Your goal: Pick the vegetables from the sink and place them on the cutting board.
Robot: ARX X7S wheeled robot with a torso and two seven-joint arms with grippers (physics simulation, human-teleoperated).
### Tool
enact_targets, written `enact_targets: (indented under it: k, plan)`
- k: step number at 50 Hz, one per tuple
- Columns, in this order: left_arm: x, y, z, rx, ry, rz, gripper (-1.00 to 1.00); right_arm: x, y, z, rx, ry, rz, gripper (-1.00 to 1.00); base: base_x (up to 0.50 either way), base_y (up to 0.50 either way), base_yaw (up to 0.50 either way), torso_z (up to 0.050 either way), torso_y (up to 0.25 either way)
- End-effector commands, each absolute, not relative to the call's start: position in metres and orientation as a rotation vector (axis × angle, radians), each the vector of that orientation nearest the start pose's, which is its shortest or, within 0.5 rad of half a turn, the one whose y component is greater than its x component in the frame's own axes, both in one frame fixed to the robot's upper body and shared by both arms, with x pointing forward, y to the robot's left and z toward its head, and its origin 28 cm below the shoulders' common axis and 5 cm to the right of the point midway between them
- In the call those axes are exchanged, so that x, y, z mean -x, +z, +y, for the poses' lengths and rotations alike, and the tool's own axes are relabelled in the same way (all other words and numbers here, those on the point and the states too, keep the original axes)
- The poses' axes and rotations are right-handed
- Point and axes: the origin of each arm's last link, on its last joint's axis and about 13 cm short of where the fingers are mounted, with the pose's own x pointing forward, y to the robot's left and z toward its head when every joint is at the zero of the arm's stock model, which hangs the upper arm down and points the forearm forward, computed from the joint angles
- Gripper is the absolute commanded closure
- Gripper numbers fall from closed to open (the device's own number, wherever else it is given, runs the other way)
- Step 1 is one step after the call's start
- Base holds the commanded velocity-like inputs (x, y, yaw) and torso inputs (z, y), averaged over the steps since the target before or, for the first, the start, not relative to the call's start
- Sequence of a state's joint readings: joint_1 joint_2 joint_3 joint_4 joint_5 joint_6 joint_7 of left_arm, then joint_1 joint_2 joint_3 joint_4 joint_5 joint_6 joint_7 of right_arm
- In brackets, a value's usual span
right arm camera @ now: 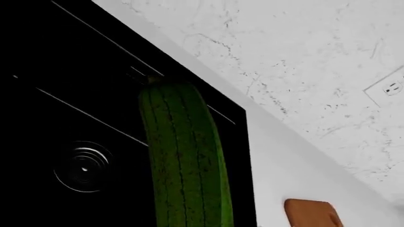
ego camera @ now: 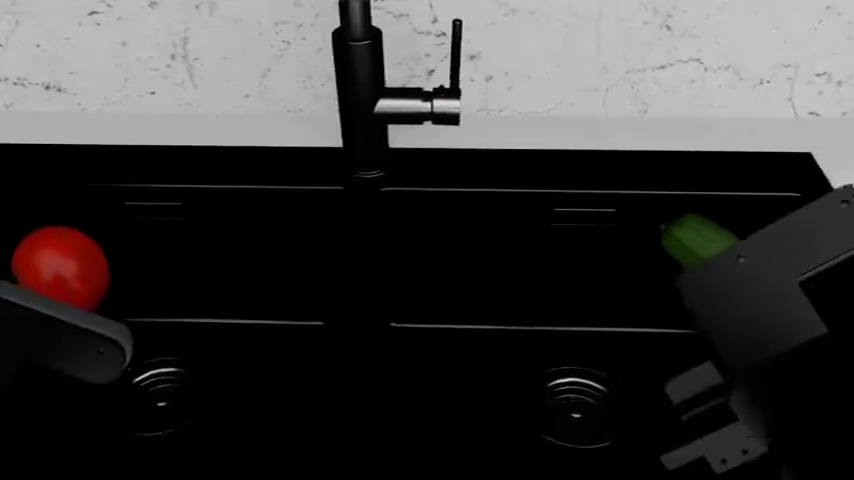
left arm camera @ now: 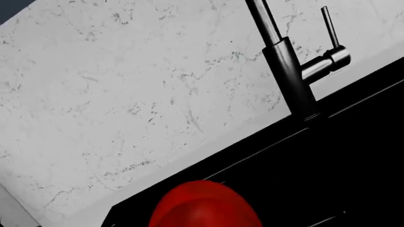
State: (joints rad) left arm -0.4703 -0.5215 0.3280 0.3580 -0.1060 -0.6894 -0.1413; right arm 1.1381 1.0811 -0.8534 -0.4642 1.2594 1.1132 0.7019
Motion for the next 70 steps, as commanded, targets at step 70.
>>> enact_targets:
  k: [70]
  plan:
    - [-0.240,0.181,0.204,-0.505,-0.107,-0.201,1.00,-0.201,0.236,-0.162,0.739,-0.159,0.174,1.00,0.00,-0.50,0.00,0.000,0.000]
